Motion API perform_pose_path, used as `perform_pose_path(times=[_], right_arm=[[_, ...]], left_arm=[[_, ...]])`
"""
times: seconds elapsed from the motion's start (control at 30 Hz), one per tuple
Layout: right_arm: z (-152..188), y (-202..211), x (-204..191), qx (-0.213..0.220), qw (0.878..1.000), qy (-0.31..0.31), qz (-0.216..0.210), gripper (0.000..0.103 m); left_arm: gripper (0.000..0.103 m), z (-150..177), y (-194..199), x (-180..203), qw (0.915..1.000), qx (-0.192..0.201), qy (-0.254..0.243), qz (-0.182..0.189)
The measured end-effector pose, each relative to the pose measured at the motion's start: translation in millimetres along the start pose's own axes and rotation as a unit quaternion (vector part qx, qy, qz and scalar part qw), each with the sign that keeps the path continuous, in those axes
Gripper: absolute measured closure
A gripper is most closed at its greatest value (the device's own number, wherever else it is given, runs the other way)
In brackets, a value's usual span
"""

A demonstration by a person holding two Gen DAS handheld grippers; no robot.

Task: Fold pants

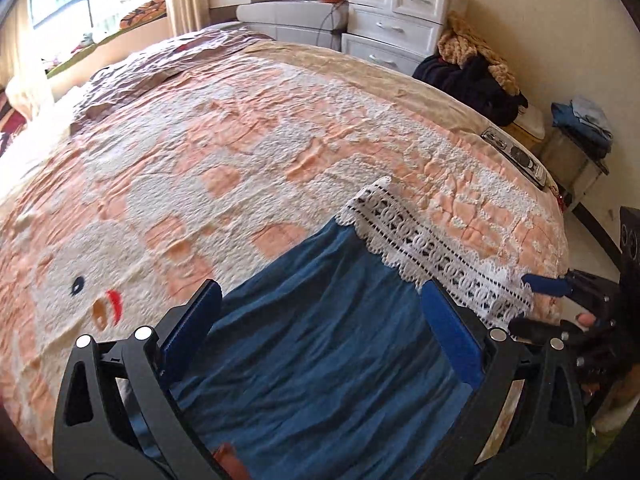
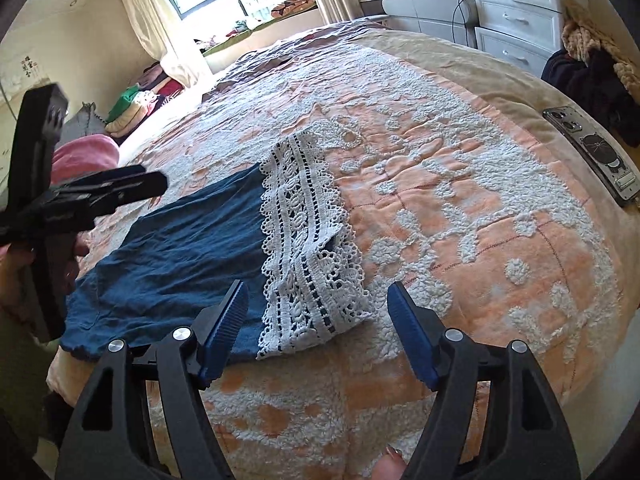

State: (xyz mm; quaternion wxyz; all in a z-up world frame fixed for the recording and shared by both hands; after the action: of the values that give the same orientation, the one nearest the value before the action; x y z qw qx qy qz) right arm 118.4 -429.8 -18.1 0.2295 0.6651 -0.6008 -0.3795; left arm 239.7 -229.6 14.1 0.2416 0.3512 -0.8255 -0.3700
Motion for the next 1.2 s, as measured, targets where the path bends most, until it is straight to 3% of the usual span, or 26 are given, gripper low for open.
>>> perform_pose_path(times=[0.27, 0.37, 0.53, 0.57, 0.67, 0.7, 0.8, 0.83, 0.93, 1.2], right_arm=[[-2, -17, 2, -0.012, 1.000, -0.007, -0.020, 0.033], [-3, -22, 5, -0.015, 0.999, -0.011, -0.029, 0.038], [-2, -28, 3, -0.019, 0.999, -0.011, -0.030, 0.049], [-2, -29, 3, -0.021, 0.999, -0.012, -0.032, 0.049], [-1, -32, 2, -0.023, 0.999, -0.013, -0.027, 0.049], [-1, -32, 2, -0.023, 0.999, -0.017, -0.027, 0.050], [0, -33, 3, -0.023, 1.000, -0.014, -0.012, 0.068], [0, -33, 3, -0.023, 0.999, -0.013, -0.017, 0.076], [-2, -29, 5, -0.019, 0.998, -0.031, -0.044, 0.080], [-11, 11, -25, 0.050, 0.996, 0.007, -0.068, 0.080]], left_arm=[[0.010, -41, -78, -1, 0.9969, -0.036, -0.027, 0.065], [0.012, -50, -94, -2, 0.9937, -0.044, -0.037, 0.096], [0.037, -54, -118, -5, 0.9859, -0.081, -0.024, 0.144], [0.046, -53, -121, -6, 0.9837, -0.087, -0.020, 0.156], [0.054, -51, -127, -5, 0.9811, -0.096, -0.020, 0.167], [0.062, -51, -127, -5, 0.9804, -0.096, -0.021, 0.171], [0.080, -52, -125, -8, 0.9814, -0.084, -0.017, 0.172], [0.081, -52, -124, -9, 0.9808, -0.080, -0.014, 0.177], [0.084, -51, -119, -12, 0.9807, -0.069, -0.011, 0.183], [0.085, -53, -75, -27, 0.9731, -0.011, 0.017, 0.229]])
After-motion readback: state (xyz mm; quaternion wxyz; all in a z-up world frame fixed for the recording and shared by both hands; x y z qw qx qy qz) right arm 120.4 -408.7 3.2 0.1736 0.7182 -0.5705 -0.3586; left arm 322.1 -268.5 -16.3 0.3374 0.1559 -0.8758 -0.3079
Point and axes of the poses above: each gripper's, at about its wrist camera, not at the fingertips, and y roughly against the way its jaws point, x to its right, z to its underside, the point moved 1 cm from there along -y, roughly the way its jaws point, and after that the axes turned 7 degrees about z, right-handed, at the moved point
